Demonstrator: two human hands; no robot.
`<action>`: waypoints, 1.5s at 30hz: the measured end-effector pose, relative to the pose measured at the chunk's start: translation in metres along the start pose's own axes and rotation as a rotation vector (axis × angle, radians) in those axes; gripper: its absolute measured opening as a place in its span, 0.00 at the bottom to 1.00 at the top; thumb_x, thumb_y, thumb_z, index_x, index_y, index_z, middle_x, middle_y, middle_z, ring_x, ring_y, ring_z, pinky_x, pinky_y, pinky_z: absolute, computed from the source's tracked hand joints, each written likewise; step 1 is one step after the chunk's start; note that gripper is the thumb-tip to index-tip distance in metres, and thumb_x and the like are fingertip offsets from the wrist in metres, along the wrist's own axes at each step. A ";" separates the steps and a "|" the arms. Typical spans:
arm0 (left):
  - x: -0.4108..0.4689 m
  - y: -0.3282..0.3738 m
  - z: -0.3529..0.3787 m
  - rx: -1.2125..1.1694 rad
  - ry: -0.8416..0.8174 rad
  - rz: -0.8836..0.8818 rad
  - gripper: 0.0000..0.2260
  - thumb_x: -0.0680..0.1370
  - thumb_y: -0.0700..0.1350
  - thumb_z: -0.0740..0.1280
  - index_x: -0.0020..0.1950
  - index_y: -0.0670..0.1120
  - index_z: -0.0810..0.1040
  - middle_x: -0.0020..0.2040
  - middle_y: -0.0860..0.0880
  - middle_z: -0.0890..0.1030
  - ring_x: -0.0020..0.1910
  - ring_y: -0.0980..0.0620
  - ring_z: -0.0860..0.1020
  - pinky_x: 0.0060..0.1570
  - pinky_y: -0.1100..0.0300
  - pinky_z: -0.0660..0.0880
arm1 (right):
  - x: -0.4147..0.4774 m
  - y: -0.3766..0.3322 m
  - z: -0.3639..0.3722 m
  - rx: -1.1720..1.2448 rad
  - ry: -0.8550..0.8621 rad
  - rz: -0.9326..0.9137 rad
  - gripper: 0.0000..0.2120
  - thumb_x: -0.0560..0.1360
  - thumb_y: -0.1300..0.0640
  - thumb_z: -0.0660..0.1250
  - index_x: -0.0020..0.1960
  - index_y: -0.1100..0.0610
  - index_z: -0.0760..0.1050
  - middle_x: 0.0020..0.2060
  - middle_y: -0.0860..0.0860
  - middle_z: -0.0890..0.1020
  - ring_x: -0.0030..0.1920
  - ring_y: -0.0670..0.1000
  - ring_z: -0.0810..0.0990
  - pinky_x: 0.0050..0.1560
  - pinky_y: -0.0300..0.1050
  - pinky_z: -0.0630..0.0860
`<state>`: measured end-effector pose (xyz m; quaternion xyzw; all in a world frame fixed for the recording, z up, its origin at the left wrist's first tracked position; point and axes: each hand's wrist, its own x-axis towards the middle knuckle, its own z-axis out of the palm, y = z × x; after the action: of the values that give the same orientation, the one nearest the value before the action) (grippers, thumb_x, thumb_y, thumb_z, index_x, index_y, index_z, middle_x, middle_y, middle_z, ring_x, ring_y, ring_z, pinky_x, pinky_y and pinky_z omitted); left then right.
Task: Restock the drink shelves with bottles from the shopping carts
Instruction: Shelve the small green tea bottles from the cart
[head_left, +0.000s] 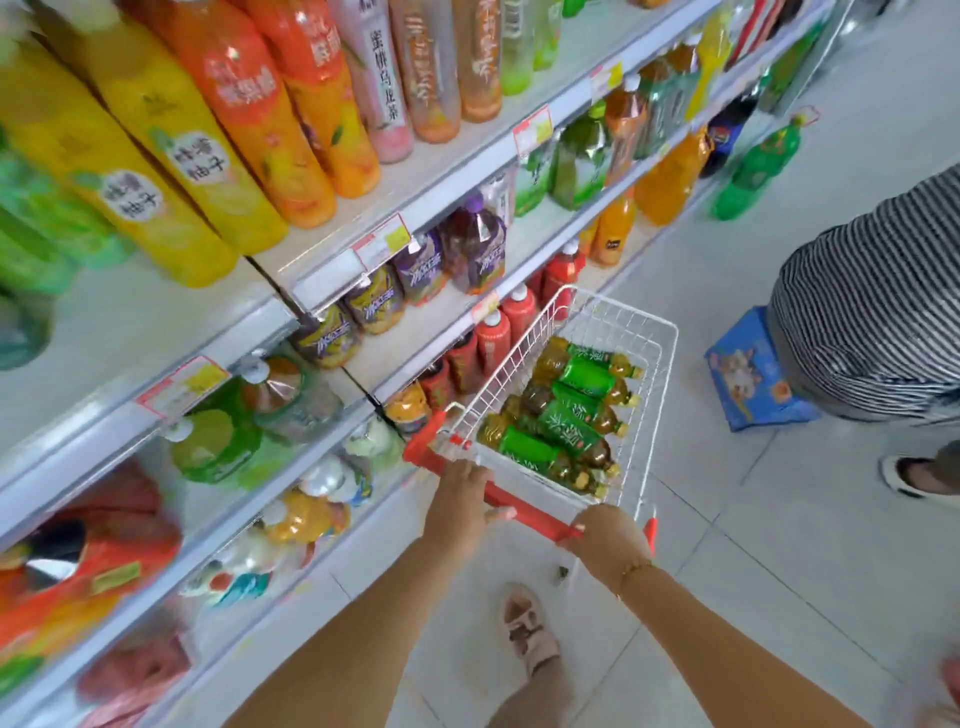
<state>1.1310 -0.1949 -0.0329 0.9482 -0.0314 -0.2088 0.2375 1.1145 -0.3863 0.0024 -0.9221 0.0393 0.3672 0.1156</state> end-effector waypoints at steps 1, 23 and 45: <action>-0.010 -0.005 0.004 -0.019 0.013 -0.002 0.25 0.72 0.58 0.69 0.62 0.44 0.74 0.61 0.46 0.73 0.65 0.48 0.66 0.64 0.62 0.59 | -0.009 -0.002 0.009 0.014 0.024 0.008 0.18 0.74 0.41 0.63 0.49 0.55 0.78 0.47 0.51 0.81 0.47 0.52 0.81 0.51 0.47 0.79; -0.227 -0.147 0.035 -0.010 0.027 0.138 0.22 0.71 0.56 0.70 0.59 0.45 0.76 0.58 0.49 0.73 0.60 0.51 0.69 0.61 0.59 0.66 | -0.191 -0.111 0.213 0.238 0.176 0.133 0.15 0.74 0.46 0.67 0.55 0.55 0.74 0.48 0.51 0.80 0.45 0.52 0.81 0.43 0.43 0.76; -0.527 -0.460 -0.029 -0.077 -0.136 0.159 0.22 0.67 0.53 0.75 0.56 0.44 0.78 0.61 0.48 0.74 0.65 0.55 0.66 0.63 0.68 0.57 | -0.361 -0.380 0.462 0.217 -0.234 -0.174 0.15 0.67 0.43 0.71 0.45 0.51 0.73 0.48 0.49 0.81 0.51 0.49 0.78 0.57 0.45 0.73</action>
<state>0.6448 0.3080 -0.0224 0.9164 -0.1145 -0.2544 0.2869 0.6029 0.0900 -0.0052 -0.8551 -0.0149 0.4542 0.2495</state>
